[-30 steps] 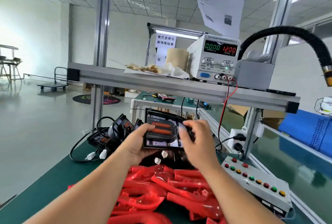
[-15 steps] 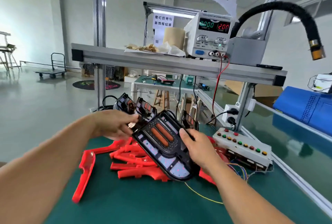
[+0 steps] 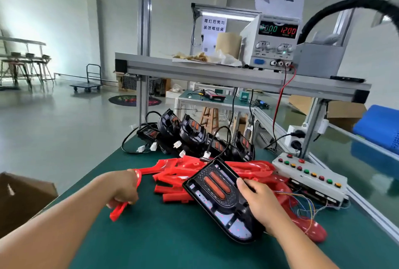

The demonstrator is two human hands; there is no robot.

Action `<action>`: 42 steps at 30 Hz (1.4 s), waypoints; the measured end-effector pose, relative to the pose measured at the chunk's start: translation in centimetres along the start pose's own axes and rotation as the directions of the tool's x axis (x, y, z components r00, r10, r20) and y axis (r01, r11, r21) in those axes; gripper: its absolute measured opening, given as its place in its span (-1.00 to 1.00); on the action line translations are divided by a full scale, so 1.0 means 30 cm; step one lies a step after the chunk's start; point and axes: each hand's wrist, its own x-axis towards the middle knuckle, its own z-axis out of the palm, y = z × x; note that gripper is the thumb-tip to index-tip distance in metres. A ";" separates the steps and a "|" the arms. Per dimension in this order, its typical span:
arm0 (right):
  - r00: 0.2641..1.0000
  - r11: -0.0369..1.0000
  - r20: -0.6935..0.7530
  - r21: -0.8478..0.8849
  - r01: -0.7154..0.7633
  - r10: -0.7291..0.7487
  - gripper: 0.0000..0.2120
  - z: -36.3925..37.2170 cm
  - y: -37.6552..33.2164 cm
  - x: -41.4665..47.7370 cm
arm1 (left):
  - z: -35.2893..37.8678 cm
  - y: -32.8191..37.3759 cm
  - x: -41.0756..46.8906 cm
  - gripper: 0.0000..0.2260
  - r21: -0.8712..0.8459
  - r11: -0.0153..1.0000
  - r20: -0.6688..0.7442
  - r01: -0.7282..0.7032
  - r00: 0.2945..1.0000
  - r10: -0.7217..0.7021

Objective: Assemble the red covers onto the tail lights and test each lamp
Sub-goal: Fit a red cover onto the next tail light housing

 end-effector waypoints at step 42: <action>0.954 0.885 -0.258 0.466 -0.016 0.152 -0.65 -0.106 0.009 0.017 | 0.116 0.148 0.190 -0.92 -0.576 0.485 -0.654 -0.658 0.727 0.210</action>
